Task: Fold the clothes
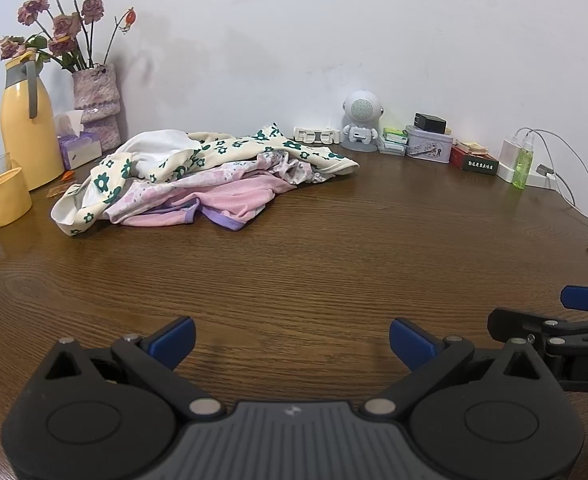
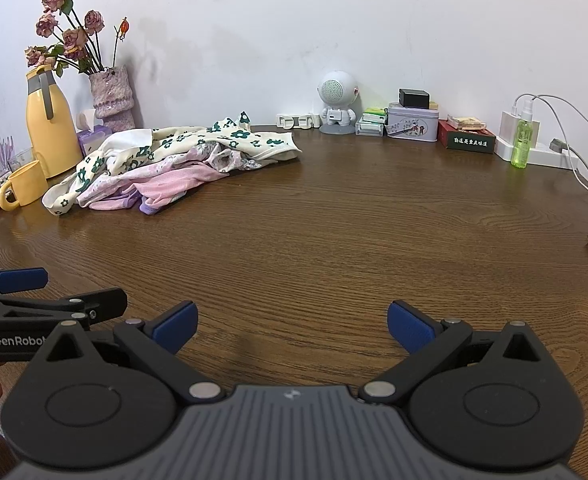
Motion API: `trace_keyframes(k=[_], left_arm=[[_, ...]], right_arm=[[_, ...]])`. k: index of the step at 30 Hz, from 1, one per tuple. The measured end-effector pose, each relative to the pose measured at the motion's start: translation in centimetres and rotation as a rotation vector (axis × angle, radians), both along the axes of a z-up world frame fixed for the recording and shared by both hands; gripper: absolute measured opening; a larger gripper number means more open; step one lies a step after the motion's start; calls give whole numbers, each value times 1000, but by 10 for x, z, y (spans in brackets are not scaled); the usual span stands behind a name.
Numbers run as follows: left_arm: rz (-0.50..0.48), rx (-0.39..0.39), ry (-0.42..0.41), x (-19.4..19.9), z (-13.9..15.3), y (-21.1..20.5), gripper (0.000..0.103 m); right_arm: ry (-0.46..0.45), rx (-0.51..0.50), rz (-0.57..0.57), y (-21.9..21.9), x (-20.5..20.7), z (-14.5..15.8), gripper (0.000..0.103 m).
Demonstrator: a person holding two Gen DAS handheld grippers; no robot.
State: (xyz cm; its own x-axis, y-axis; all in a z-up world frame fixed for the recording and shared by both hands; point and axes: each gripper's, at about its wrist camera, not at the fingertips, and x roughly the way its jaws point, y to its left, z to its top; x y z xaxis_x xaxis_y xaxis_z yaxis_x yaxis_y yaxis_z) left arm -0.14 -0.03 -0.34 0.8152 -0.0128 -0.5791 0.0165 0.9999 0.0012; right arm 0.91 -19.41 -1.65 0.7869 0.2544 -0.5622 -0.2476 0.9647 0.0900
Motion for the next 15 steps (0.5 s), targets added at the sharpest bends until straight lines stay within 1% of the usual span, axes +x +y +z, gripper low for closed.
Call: trace_keyframes(k=[15], left_arm=[[-2, 0, -2, 3, 2, 2, 103]], right_arm=[[0, -3, 16, 2, 2, 0, 103]])
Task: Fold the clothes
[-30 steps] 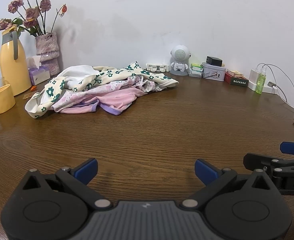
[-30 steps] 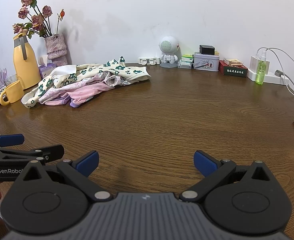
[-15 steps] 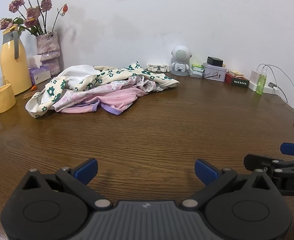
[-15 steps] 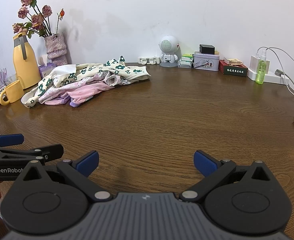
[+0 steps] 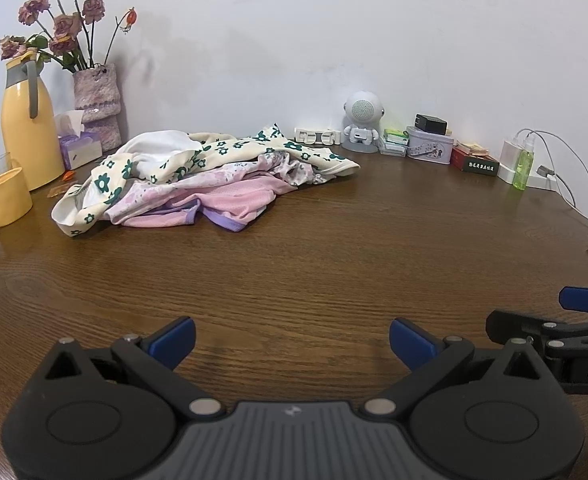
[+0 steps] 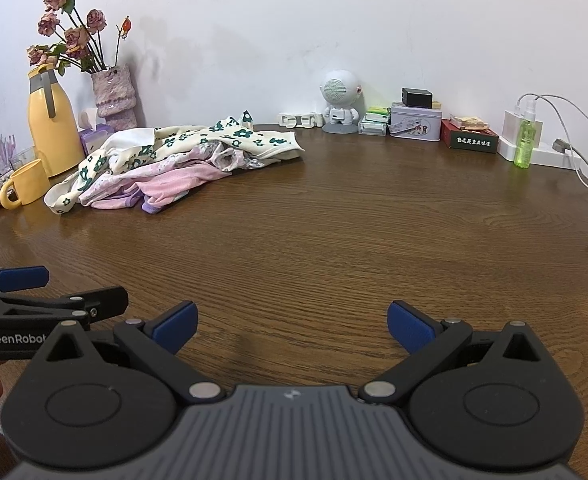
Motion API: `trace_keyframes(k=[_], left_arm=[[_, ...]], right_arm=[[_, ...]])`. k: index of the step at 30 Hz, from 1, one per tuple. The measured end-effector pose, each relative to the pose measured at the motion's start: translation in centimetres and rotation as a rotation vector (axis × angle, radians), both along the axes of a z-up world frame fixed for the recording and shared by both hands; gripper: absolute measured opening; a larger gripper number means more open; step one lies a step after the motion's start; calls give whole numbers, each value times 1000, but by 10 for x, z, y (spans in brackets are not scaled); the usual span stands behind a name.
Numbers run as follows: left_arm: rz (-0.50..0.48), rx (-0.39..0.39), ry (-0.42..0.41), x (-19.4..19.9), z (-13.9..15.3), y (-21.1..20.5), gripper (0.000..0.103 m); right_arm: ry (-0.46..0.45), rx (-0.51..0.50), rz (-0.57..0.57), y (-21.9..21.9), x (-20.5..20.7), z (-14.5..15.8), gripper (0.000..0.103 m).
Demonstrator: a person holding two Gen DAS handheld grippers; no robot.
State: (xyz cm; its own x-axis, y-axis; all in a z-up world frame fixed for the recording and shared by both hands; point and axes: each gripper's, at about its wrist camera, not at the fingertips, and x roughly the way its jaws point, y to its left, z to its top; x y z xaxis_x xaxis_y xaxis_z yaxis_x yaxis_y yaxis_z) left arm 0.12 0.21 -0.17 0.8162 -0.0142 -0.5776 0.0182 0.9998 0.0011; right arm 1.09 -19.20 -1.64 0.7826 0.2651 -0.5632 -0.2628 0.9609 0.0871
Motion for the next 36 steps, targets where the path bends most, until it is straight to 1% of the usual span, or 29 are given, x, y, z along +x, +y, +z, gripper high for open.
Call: trace_keyframes(k=[6, 10, 12, 17, 20, 21, 25, 29, 32, 35, 36], left_arm=[[15, 5, -9, 11, 8, 8, 103], [59, 21, -42, 27, 21, 25, 103], [97, 43, -65, 39, 29, 36, 103], [196, 96, -96, 79, 47, 70, 103], [252, 124, -96, 107, 54, 90, 103], [270, 133, -95, 117, 55, 97, 103], [316, 171, -92, 151, 52, 111, 103], [301, 188, -57, 185, 41, 116, 103], [286, 203, -47, 205, 33, 116, 103], [272, 236, -39, 224, 24, 113, 102], [271, 242, -36, 229, 22, 113, 102]], right_arm=[[-6, 5, 22, -2, 8, 8, 103], [-58, -34, 55, 2, 23, 28, 103], [-81, -52, 69, 4, 36, 41, 103], [-105, -91, 109, 16, 87, 67, 103], [-92, -95, 93, 24, 129, 75, 103], [-84, -82, 106, 27, 144, 76, 103], [-37, -43, 112, 43, 200, 75, 103], [60, 22, 78, 57, 252, 61, 102], [154, 84, 61, 62, 285, 46, 97], [275, 194, 43, 61, 316, 28, 86], [300, 222, 34, 60, 324, 23, 82]])
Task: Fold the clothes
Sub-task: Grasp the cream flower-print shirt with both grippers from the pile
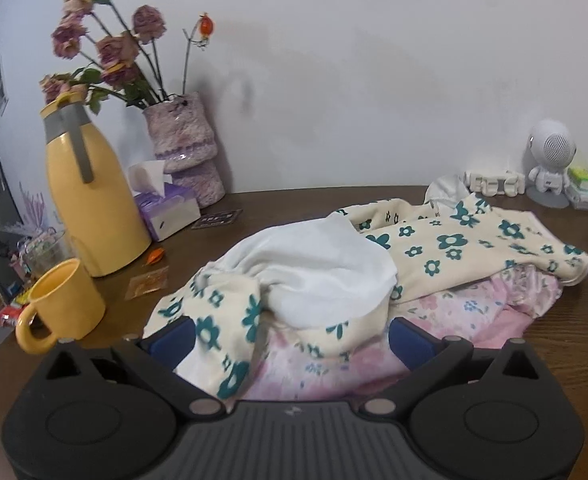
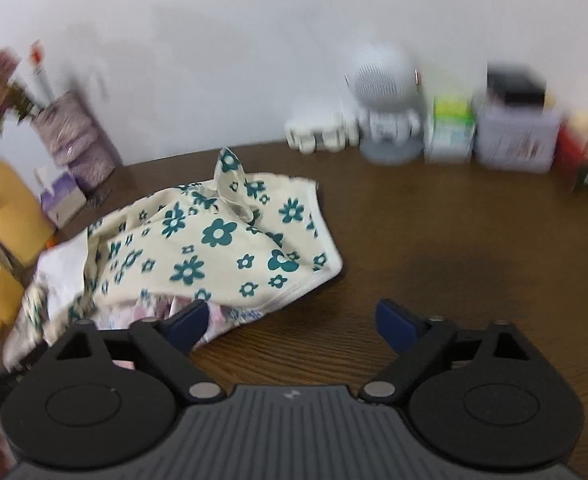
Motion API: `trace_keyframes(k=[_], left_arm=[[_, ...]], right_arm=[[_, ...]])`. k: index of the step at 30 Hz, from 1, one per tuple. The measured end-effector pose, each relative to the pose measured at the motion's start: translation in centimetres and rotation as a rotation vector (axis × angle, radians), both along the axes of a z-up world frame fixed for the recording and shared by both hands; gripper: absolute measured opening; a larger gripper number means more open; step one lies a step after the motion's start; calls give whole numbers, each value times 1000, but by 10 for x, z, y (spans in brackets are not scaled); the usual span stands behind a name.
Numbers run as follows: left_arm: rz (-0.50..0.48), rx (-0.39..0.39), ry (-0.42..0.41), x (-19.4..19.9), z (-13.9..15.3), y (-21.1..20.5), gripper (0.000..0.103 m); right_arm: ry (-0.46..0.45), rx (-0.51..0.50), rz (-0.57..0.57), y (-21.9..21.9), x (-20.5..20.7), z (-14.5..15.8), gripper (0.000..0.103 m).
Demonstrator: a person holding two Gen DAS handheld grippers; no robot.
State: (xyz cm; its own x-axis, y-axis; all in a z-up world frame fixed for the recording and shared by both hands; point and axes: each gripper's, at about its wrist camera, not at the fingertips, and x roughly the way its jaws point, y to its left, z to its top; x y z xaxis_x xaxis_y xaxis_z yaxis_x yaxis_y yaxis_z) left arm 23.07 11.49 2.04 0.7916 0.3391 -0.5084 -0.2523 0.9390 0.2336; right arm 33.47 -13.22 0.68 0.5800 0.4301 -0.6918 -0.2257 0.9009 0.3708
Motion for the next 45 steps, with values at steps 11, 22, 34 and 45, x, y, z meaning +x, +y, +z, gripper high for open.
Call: trace_keyframes(k=[11, 22, 34, 45], left_arm=[[10, -19, 35, 34, -15, 6, 73], [-8, -115, 30, 32, -4, 23, 31], [16, -173, -91, 13, 73, 57, 6], [-51, -173, -280, -47, 178, 47, 5]], right_arm=[[146, 230, -69, 0, 45, -37, 39], [139, 450, -140, -8, 46, -48, 9], [-121, 514, -54, -29, 17, 44, 2], [-358, 540, 8, -57, -54, 144, 2]])
